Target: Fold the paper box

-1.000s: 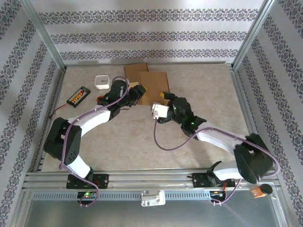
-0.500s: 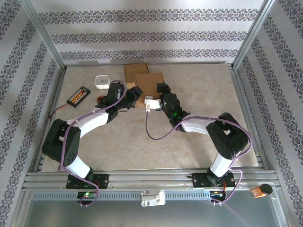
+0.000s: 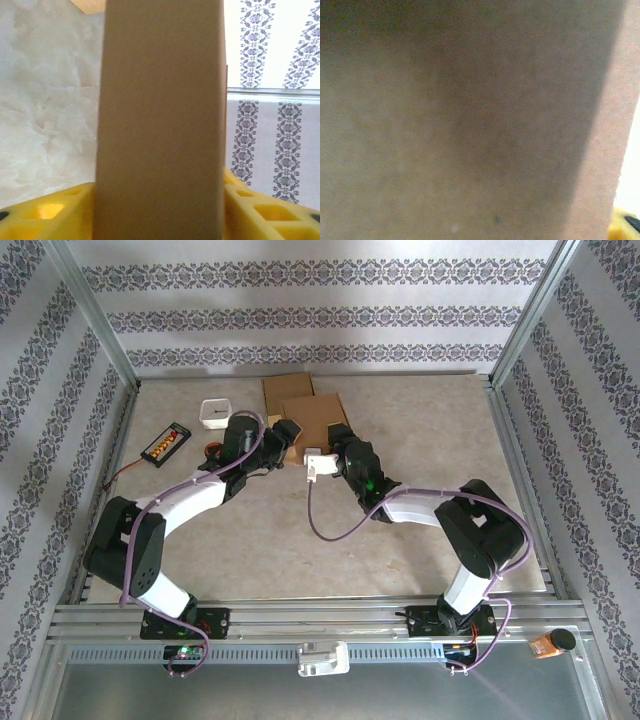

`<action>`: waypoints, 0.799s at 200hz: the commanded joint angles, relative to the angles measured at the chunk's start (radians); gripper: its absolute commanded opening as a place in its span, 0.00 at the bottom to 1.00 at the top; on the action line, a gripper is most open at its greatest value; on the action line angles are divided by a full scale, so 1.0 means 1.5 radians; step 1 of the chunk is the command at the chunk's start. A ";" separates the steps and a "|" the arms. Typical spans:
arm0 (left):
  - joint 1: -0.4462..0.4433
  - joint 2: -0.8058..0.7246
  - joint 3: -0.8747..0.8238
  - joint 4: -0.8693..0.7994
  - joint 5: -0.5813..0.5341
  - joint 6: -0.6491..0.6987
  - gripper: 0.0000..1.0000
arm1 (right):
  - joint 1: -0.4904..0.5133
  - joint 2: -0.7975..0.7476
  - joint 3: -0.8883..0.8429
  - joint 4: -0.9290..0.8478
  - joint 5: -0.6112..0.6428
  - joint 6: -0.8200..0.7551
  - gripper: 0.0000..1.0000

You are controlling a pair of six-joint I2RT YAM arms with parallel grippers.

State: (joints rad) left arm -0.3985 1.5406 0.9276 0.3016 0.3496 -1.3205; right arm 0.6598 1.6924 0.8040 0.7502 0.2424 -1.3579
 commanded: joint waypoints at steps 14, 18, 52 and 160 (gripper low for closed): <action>-0.001 -0.097 0.063 -0.113 -0.092 0.156 0.77 | 0.013 -0.116 -0.032 -0.104 -0.068 0.128 0.39; -0.001 -0.107 0.066 -0.122 -0.103 0.174 0.78 | 0.013 -0.129 -0.032 -0.125 -0.075 0.143 0.38; -0.001 -0.191 0.094 -0.209 -0.201 0.362 0.86 | -0.008 -0.223 0.011 -0.361 -0.167 0.264 0.41; -0.001 -0.401 0.017 -0.349 -0.250 0.755 0.89 | -0.018 0.084 0.658 -1.363 -0.236 0.337 0.44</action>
State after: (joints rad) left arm -0.3988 0.9783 0.9905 -0.1547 -0.0200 -0.3099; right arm 0.6384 1.7103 1.6676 -0.9066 -0.1024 -0.8867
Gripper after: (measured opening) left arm 0.889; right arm 0.501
